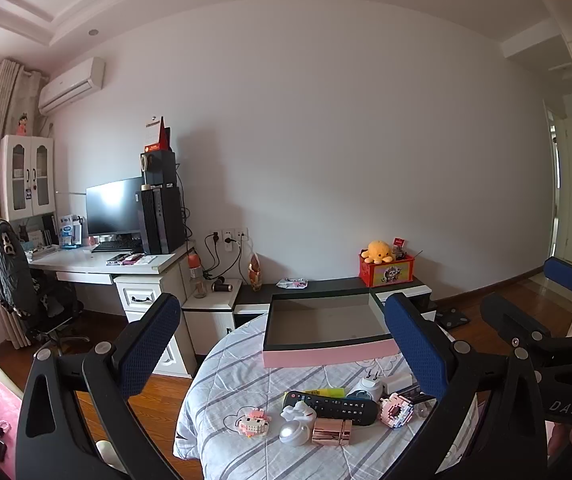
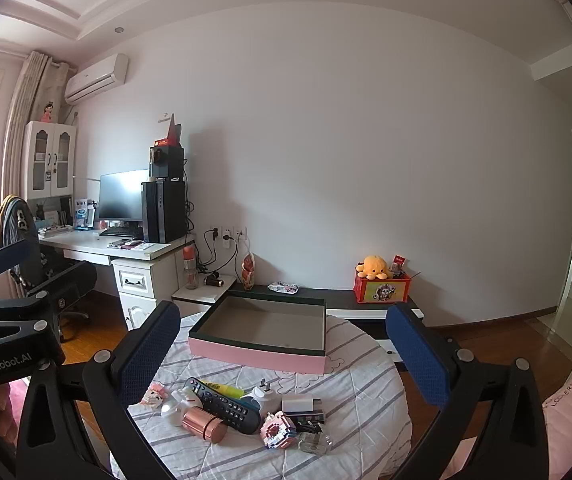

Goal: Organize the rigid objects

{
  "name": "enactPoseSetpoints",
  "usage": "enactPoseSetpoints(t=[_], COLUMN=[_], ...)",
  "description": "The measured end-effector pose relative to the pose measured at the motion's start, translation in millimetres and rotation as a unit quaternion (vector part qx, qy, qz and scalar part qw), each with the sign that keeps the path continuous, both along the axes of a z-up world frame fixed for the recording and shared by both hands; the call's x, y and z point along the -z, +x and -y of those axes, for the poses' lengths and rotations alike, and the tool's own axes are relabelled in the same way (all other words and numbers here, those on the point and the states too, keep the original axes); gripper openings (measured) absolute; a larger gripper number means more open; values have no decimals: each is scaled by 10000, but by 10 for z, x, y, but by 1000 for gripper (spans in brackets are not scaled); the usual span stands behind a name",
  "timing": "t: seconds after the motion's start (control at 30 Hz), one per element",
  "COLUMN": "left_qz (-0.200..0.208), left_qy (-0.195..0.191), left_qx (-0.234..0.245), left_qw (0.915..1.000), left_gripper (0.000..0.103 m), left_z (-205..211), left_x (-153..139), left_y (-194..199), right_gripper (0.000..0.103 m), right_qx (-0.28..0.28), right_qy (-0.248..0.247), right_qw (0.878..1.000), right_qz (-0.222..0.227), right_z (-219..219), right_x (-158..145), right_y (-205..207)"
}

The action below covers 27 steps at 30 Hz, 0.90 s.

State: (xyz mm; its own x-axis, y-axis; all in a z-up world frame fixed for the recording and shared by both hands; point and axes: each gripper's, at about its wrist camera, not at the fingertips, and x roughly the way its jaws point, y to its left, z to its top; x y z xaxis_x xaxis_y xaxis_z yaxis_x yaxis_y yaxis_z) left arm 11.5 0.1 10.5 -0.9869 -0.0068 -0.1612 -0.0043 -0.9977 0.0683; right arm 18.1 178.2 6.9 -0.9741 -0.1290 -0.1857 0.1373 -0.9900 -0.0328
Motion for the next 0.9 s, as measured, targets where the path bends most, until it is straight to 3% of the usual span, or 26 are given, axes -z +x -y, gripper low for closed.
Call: enactPoseSetpoints(t=[0.9], left_qz=[-45], left_qy=[29], left_qx=[-76], left_qw=[10000], left_gripper=[103], left_z=[2], left_x=[-26], left_y=[-9], right_gripper=[103], right_qx=[0], right_qy=[57], right_qw=[10000], right_qz=[-25], right_z=[4], right_x=[26], right_y=[-19])
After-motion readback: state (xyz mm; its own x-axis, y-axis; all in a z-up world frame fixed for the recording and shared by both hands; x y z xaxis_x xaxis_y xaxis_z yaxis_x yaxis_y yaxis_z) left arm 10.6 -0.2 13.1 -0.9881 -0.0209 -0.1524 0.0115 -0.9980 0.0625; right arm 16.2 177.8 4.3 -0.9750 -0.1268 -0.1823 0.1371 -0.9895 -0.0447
